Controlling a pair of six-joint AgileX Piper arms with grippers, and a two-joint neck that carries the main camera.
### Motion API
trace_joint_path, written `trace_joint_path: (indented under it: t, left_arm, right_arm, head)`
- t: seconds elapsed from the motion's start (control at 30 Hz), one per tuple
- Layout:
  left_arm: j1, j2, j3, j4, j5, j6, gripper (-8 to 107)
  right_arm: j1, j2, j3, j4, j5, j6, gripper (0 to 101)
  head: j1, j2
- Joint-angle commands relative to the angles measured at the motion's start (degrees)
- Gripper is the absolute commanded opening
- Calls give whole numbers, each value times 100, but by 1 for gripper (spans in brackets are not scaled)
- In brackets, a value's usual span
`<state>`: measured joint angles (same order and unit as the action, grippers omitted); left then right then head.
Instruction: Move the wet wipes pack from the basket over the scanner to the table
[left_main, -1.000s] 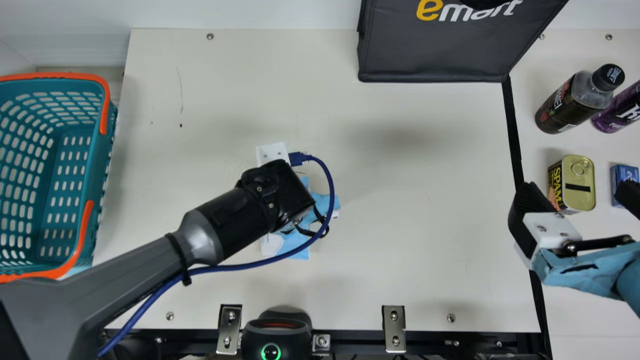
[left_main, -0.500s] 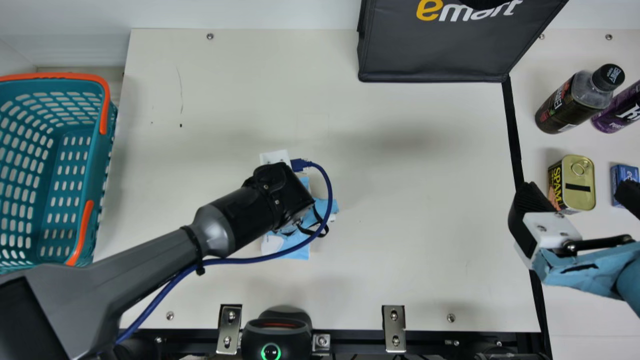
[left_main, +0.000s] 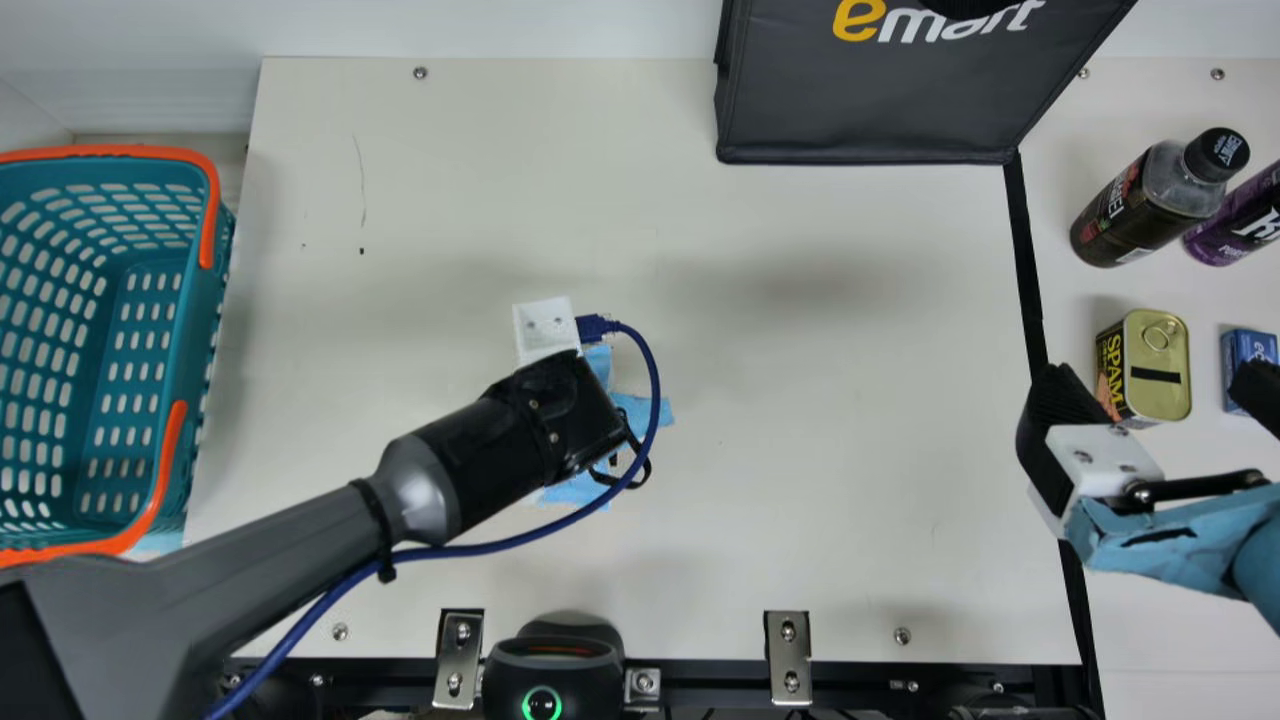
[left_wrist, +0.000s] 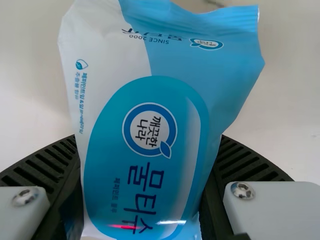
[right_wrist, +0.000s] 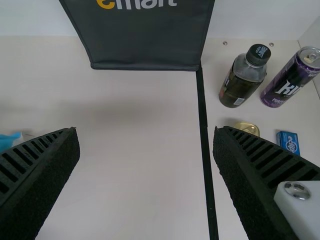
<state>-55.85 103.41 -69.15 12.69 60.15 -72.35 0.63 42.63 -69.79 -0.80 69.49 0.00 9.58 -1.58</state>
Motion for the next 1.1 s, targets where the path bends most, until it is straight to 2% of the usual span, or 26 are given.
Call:
trace_joint_path:
  t: [0.0, 0.3, 0.63, 0.9, 1.07]
  left_arm:
    - [-80, -44, 13, 254, 38, -245, -8]
    - [-359, -22, -3, 894, 239, -867, -8]
    - [-376, 196, -40, 1247, 348, -1207, -8]
    - [-262, 210, -149, 969, 29, -1017, -8]
    - [-123, 195, -409, 571, -167, -694, -8]
  right_arm:
    - [0, 0, 0, 0, 0, 0, 95]
    - [0, 0, 0, 0, 0, 0, 95]
    - [0, 0, 0, 0, 0, 0, 95]
    - [0, 0, 0, 0, 0, 0, 95]
    - [0, 0, 0, 0, 0, 0, 95]
  head:
    - [-166, 0]
    - [-166, 0]
    - [-166, 0]
    - [-166, 0]
    - [-166, 0]
